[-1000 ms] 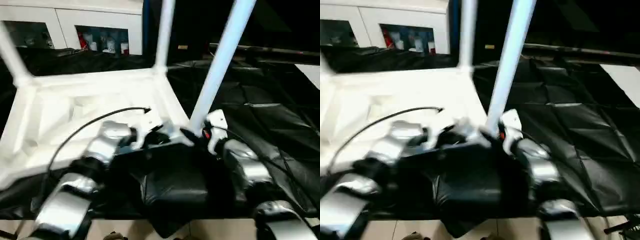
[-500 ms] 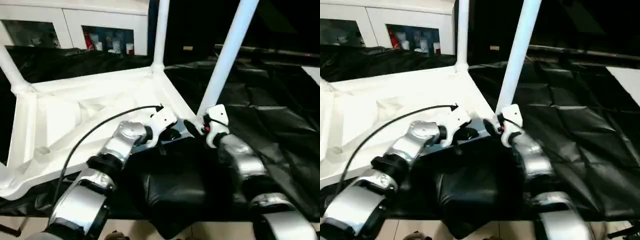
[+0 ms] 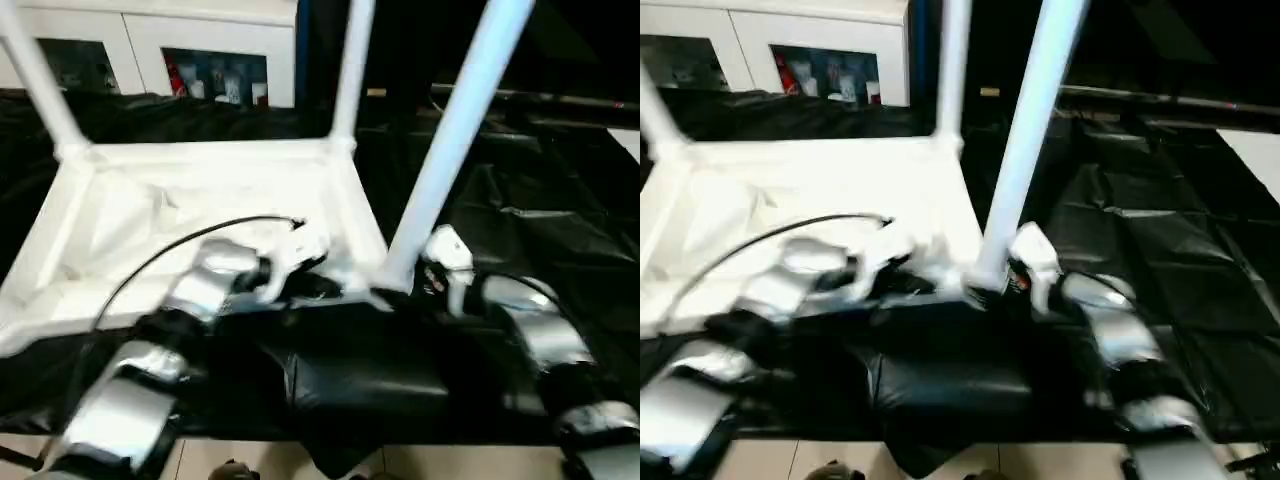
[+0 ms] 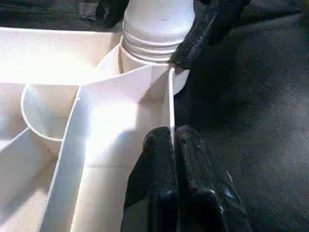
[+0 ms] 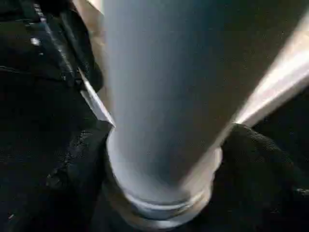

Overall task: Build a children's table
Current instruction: Rotate leg to tighten

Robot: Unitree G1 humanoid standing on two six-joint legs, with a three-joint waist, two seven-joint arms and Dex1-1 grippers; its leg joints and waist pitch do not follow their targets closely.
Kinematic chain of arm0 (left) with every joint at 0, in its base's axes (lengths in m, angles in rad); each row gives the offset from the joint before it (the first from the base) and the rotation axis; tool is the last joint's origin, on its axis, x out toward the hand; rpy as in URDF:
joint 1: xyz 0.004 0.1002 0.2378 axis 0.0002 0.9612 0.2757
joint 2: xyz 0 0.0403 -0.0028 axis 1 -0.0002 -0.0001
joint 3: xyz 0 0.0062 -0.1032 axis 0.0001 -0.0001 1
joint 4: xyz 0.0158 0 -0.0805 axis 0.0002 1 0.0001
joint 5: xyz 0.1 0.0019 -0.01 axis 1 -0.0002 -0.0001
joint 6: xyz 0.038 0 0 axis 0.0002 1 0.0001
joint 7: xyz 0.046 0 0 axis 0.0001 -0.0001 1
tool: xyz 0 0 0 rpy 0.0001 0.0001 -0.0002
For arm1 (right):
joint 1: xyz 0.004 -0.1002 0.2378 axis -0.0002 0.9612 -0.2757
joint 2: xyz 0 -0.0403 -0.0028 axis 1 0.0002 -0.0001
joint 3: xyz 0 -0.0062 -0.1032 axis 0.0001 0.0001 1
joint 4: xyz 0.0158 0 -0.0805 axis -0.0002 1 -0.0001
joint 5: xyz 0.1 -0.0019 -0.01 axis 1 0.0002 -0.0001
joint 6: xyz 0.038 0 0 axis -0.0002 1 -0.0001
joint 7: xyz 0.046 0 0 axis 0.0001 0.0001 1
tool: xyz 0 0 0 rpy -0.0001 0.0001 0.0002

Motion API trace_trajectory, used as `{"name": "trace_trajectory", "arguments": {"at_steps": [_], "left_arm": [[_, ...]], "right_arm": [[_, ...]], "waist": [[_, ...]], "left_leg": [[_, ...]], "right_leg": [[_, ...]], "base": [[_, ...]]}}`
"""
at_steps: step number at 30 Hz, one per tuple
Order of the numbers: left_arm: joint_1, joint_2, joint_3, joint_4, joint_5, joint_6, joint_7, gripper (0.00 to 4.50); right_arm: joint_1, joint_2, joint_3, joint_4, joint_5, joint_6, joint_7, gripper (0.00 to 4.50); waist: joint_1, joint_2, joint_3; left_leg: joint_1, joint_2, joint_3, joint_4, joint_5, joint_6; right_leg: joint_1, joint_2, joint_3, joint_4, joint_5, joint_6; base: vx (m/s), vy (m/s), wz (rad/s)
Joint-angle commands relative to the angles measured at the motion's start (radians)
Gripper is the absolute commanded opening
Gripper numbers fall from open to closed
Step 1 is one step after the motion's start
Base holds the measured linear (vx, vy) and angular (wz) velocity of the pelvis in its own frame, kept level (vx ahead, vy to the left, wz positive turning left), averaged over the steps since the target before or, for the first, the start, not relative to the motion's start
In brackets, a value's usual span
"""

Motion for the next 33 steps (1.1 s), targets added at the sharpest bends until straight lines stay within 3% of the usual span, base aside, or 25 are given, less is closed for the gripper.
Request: {"name": "trace_trajectory", "arguments": {"at_steps": [1,3,4,6,8,13,17,19,20,22,24,25,26,28,29,33], "left_arm": [[0.019,0.007,-0.006,-0.038,-0.037,0.006,-0.066,0.00],[0.021,0.011,-0.004,-0.041,-0.040,0.008,-0.072,0.00],[0.026,0.018,-0.002,-0.047,-0.045,0.012,-0.085,0.00],[0.028,0.022,-0.002,-0.051,-0.047,0.013,-0.088,0.00],[0.033,0.028,0.001,-0.059,-0.052,0.014,-0.096,0.00],[0.039,0.022,0.006,-0.066,-0.059,0.012,-0.088,0.00],[0.041,0.010,0.008,-0.064,-0.054,0.012,-0.059,0.00],[0.035,-0.006,0.011,-0.045,-0.037,0.005,0.002,0.00],[0.021,-0.034,0.021,-0.010,-0.014,-0.002,0.100,0.00],[-0.017,-0.115,0.027,0.062,0.033,0.003,0.306,0.00],[-0.028,-0.146,0.023,0.079,0.046,0.011,0.362,0.00],[-0.033,-0.161,0.021,0.086,0.051,0.016,0.388,0.00],[-0.041,-0.192,0.018,0.097,0.056,0.025,0.422,0.00],[-0.044,-0.205,0.013,0.099,0.058,0.028,0.431,0.00],[-0.051,-0.245,-0.001,0.108,0.065,0.028,0.455,0.00],[-0.060,-0.274,-0.007,0.124,0.069,0.010,0.460,0.00]], "right_arm": [[0.007,-0.018,-0.005,-0.028,0.021,0.018,0.029,3.84],[0.010,-0.019,-0.005,-0.033,0.023,0.022,0.037,3.84],[0.018,-0.019,-0.003,-0.041,0.026,0.029,0.050,3.58],[0.024,-0.022,0.000,-0.049,0.030,0.034,0.059,3.58],[0.034,-0.025,0.003,-0.067,0.047,0.053,0.081,3.28],[0.049,-0.011,0.002,-0.081,0.062,0.075,0.091,2.87],[0.053,0.013,-0.008,-0.067,0.063,0.080,0.062,2.78],[0.043,0.035,-0.018,-0.027,0.041,0.074,-0.011,2.76],[0.022,0.067,-0.035,0.038,0.003,0.072,-0.151,2.76],[-0.034,0.161,-0.107,0.169,-0.019,0.071,-0.494,2.75],[-0.053,0.195,-0.134,0.199,-0.008,0.084,-0.588,2.75],[-0.061,0.210,-0.143,0.209,-0.004,0.092,-0.624,2.74],[-0.072,0.236,-0.141,0.224,-0.012,0.094,-0.671,2.74],[-0.077,0.248,-0.135,0.229,-0.019,0.094,-0.684,2.74],[-0.092,0.286,-0.104,0.235,-0.047,0.096,-0.701,2.74],[-0.105,0.319,-0.086,0.241,-0.054,0.051,-0.665,2.74]], "waist": [[0.004,-0.001,-0.057],[0.004,-0.002,-0.057],[0.005,-0.002,-0.059],[0.005,-0.001,-0.059],[0.005,-0.002,-0.059],[0.004,-0.002,-0.057],[0.003,-0.003,-0.059],[-0.001,-0.003,-0.057],[-0.003,-0.004,-0.057],[-0.015,-0.003,-0.049],[-0.022,-0.001,-0.051],[-0.022,-0.001,-0.052],[-0.022,-0.002,-0.054],[-0.023,-0.004,-0.057],[-0.022,-0.004,-0.057],[-0.020,-0.002,-0.056]], "left_leg": [[0.004,0.052,-0.020,-0.062,-0.162,0.073],[0.003,0.052,-0.020,-0.061,-0.160,0.071],[0.003,0.051,-0.020,-0.060,-0.150,0.070],[0.002,0.052,-0.020,-0.060,-0.140,0.075],[0.002,0.051,-0.019,-0.059,-0.133,0.077],[0.003,0.050,-0.020,-0.061,-0.152,0.069],[0.002,0.049,-0.020,-0.060,-0.143,0.063],[0.003,0.049,-0.022,-0.061,-0.150,0.059],[0.004,0.048,-0.023,-0.062,-0.161,0.054],[0.011,0.044,-0.025,-0.065,-0.211,0.015],[0.013,0.044,-0.031,-0.069,-0.239,-0.012],[0.013,0.045,-0.032,-0.069,-0.239,-0.012],[0.015,0.046,-0.029,-0.067,-0.231,-0.001],[0.008,0.042,-0.026,-0.065,-0.200,0.023],[0.006,0.042,-0.025,-0.065,-0.194,0.028],[0.006,0.042,-0.025,-0.064,-0.194,0.039]], "right_leg": [[0.053,-0.091,0.054,-0.074,-0.193,-0.213],[0.052,-0.092,0.054,-0.075,-0.194,-0.214],[0.054,-0.092,0.054,-0.073,-0.183,-0.215],[0.053,-0.090,0.054,-0.071,-0.162,-0.219],[0.055,-0.091,0.054,-0.070,-0.145,-0.222],[0.052,-0.090,0.053,-0.075,-0.197,-0.209],[0.053,-0.091,0.054,-0.074,-0.190,-0.208],[0.050,-0.092,0.055,-0.076,-0.203,-0.207],[0.050,-0.093,0.054,-0.079,-0.227,-0.202],[0.040,-0.093,0.052,-0.092,-0.350,-0.180],[0.041,-0.096,0.051,-0.099,-0.426,-0.152],[0.043,-0.096,0.051,-0.099,-0.426,-0.145],[0.040,-0.095,0.055,-0.098,-0.384,-0.147],[0.046,-0.093,0.057,-0.090,-0.292,-0.166],[0.046,-0.093,0.057,-0.089,-0.281,-0.168],[0.047,-0.094,0.056,-0.091,-0.280,-0.168]], "base": [[0.000,0.000,0.00],[0.000,0.000,0.00],[0.000,0.000,0.00],[0.000,0.000,0.00],[0.000,0.000,0.00],[0.000,0.000,0.00],[0.000,0.000,0.00],[0.000,0.000,0.00],[0.000,0.000,0.00],[0.000,0.000,0.00],[0.000,0.000,0.00],[0.000,0.000,0.00],[0.000,0.000,0.00],[0.000,0.000,0.00],[0.000,0.000,0.00],[0.000,0.000,0.00]]}}
